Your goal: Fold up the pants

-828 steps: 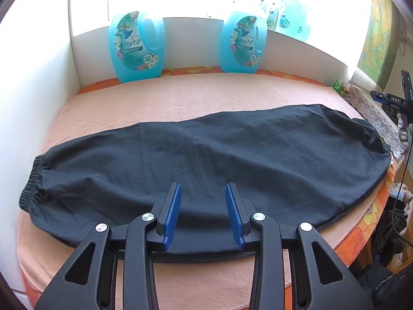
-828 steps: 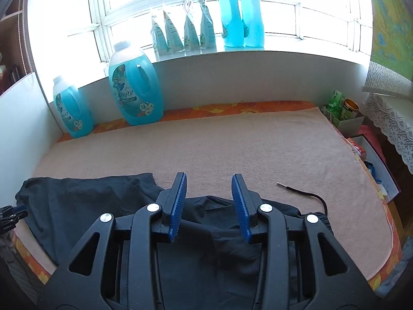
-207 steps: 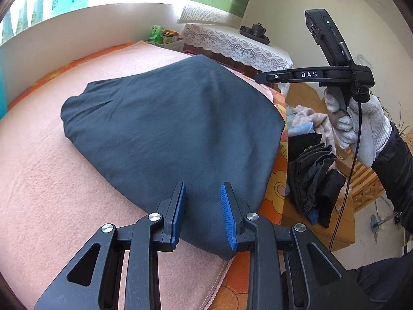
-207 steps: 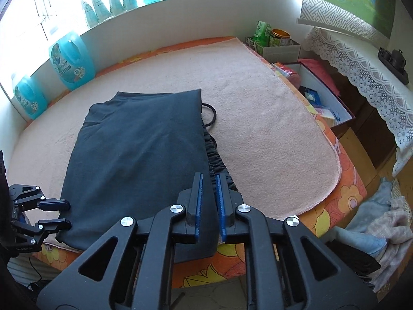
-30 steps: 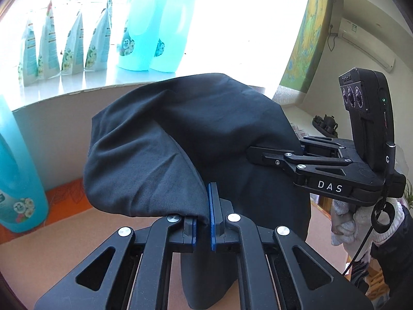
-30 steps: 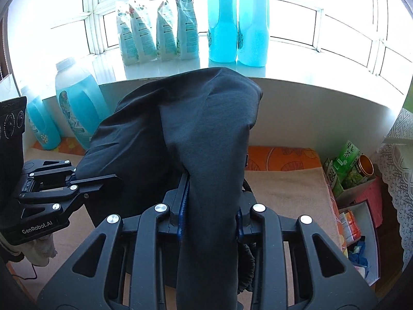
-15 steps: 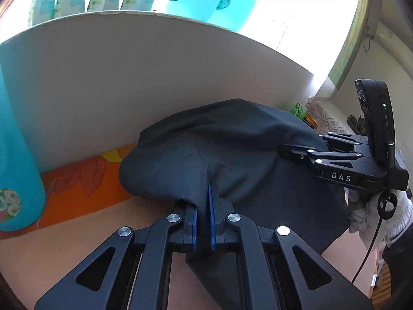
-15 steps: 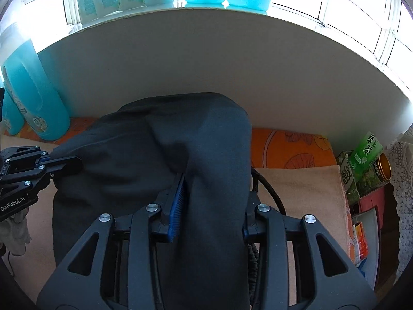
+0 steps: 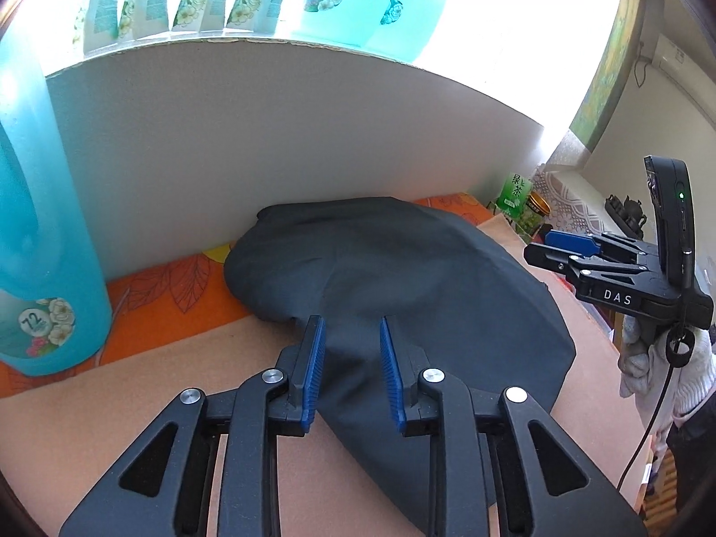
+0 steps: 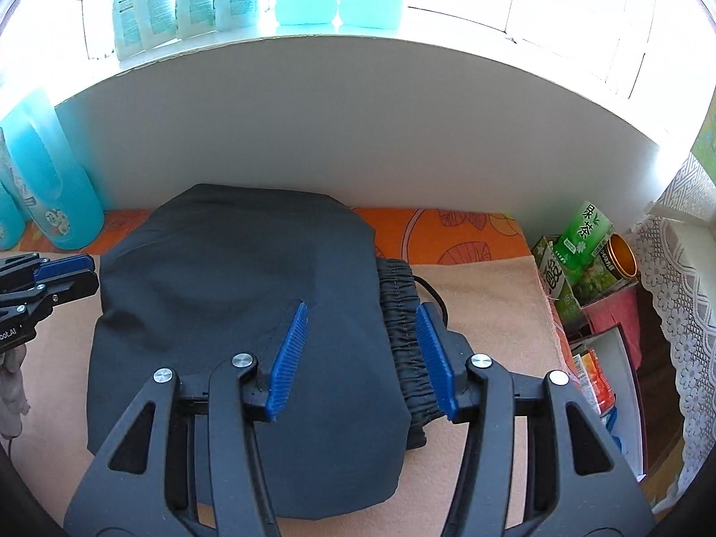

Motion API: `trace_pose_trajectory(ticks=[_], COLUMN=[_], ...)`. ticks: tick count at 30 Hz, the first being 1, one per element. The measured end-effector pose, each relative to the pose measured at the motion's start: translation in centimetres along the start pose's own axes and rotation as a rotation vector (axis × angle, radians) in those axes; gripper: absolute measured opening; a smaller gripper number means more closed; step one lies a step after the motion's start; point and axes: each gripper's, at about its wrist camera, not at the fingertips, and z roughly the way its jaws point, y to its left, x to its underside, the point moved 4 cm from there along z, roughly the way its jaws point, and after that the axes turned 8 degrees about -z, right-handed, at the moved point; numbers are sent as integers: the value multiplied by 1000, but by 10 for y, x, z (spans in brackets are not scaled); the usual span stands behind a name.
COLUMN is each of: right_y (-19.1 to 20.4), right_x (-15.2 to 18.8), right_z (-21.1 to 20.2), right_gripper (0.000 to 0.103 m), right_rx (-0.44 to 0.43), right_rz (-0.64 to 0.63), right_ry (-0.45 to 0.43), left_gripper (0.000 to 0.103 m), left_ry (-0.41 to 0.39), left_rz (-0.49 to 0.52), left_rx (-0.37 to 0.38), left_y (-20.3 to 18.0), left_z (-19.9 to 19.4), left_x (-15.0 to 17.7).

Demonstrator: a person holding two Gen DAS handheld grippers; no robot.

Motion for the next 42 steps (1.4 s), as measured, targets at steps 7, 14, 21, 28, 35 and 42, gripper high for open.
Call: trace_pose_trajectory(ticks=[7,14,21,28,35,42], right_y=[28,40,47,45,52,65], right_x=[16,32,43,52,62,80], right_z=[-26,-45,-47,-57,-95,-145], right_gripper=[52,52,52,53,67,77], right_rx=[-18,-60,-76,-76,-63,-11], right_rz=[-44,0,18,47,81,108], right_ry=[-28,-49,-42,-44,-96,-149], left_gripper=[23,24,24,24,24,39], left_ry=[-6,-13,54,109,50,-27], left_rz=[-1,-6,-34,-49,9,65], left_rx=[-34,13,70,12,-9,-6], left_y=[5,1,-9,6,-4,-29], left_z=[-8,-13,26,34,-26,-91], left_x=[1,3,6,21,31,49])
